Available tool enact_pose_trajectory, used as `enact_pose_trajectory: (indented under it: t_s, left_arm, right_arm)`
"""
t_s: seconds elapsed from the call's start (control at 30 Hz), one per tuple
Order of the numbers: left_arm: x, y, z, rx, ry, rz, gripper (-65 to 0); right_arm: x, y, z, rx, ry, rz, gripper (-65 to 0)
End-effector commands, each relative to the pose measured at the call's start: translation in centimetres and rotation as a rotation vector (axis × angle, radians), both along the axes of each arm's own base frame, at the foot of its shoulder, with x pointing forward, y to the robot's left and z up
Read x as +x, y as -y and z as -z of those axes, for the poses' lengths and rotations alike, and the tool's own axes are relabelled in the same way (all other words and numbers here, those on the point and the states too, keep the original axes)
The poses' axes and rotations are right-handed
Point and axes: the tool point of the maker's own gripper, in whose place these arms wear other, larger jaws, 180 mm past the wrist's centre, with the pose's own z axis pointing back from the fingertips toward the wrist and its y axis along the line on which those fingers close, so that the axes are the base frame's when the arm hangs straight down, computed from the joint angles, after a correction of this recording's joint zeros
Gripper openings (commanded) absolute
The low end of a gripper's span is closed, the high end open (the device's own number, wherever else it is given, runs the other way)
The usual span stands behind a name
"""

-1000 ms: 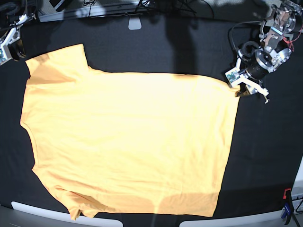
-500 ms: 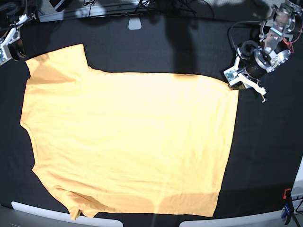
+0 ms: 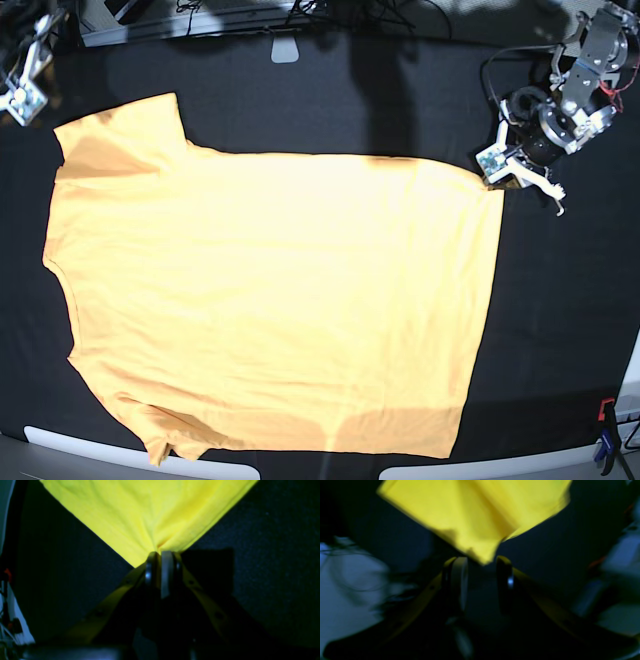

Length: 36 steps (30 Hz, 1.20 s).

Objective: Layout the t-shirt on the table in an organized manner, then fold the t-shirt properly
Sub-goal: 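Move the right gripper to the shirt's shoulder corner and grasp it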

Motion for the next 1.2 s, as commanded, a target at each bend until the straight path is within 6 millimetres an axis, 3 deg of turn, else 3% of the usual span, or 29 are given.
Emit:
enact_pose_trajectory:
  t_s: [0.0,0.1,0.2,0.33,0.53,0.77,1.17]
  left_arm:
    - [-0.9,-1.4,0.6,0.061,-0.046,0.012,-65.0]
    - [-0.8,-2.9,0.5,0.119,-0.038,0.031,-65.0]
    - [-0.7,-3.7,0.3,0.144,-0.036,0.037,-65.0]
    - [-0.7,-3.7,0.3,0.14,-0.034,0.04,-65.0]
    - [-0.7,-3.2,0.1,0.115,-0.026,0.051,-65.0]
    - [-0.7,-3.2,0.1,0.115,-0.027,0.05,-65.0]
    - [-0.7,-3.2,0.1,0.118,-0.027,0.049,-65.0]
  right_arm:
    - [0.6,-0.2,-0.6,-0.032,0.023,-0.045,-45.7]
    - [0.4,1.0,0.3,-0.17,-0.012,-0.109,-45.7]
    - [-1.0,1.3,2.9,-0.188,-0.073,-0.135,-45.7]
    - [-2.3,2.2,5.8,-0.334,-0.1,-0.183,-45.7]
    - [-2.6,3.9,7.1,-0.465,-0.121,-0.204,-45.7]
    - [-1.5,6.1,8.8,-0.506,-0.119,-0.133,-45.6]
    - [2.7,3.5,11.0,-0.454,-0.065,-0.171,-42.5]
